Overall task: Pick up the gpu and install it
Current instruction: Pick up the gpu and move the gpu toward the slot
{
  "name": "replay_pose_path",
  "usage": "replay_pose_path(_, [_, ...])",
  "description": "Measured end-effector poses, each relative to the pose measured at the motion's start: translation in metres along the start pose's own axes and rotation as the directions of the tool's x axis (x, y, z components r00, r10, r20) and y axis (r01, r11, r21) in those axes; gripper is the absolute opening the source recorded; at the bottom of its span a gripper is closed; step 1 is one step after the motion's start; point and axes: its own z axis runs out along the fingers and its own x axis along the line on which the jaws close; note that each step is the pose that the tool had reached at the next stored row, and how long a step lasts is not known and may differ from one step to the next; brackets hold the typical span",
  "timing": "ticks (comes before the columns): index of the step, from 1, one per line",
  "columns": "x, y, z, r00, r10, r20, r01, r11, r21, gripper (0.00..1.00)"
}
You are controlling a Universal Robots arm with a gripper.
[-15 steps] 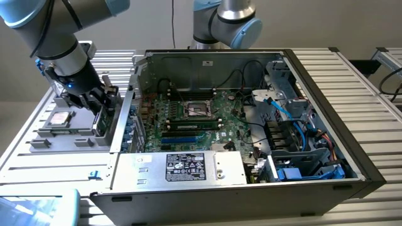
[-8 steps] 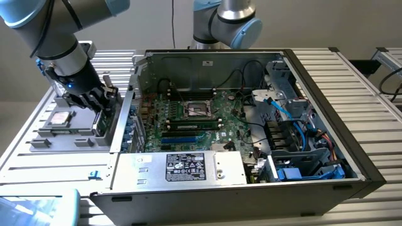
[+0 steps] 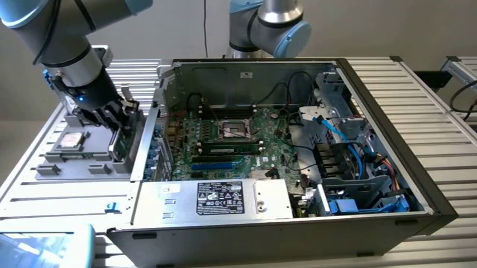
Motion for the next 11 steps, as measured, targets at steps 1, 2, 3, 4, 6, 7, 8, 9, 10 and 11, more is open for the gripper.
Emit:
replay_pose_path(1, [0.0,0.0006,-0.0042,1.0,0.0,0.0,0.0,1.0,-0.0002,0.28])
replay_pose_path(2, [0.0,0.0012,-0.0086,1.0,0.0,0.0,0.0,1.0,-0.0004,0.28])
replay_pose_path(3, [-0.001,0.0017,-0.0131,1.0,0.0,-0.0001,0.0,1.0,-0.0003,0.28])
replay_pose_path(4, [-0.001,0.0023,-0.0175,1.0,0.0,0.0,0.0,1.0,-0.0004,0.28])
replay_pose_path(6, [-0.002,0.0034,-0.0268,1.0,0.0,-0.0001,0.0,1.0,-0.0003,0.28])
replay_pose_path(7, [-0.002,0.0039,-0.0313,1.0,0.0,0.0,0.0,1.0,-0.0004,0.28])
replay_pose_path(8, [-0.002,0.0044,-0.0356,1.0,0.0,0.0,0.0,1.0,-0.0004,0.28])
replay_pose_path(9, [-0.002,0.005,-0.0402,1.0,0.0,0.0001,0.0,1.0,-0.0006,0.28])
replay_pose_path(10, [-0.002,0.0056,-0.0446,1.0,0.0,0.0,0.0,1.0,-0.0008,0.28])
replay_pose_path(11, [-0.002,0.0062,-0.0491,1.0,0.0,0.0,0.0,1.0,-0.0008,0.28])
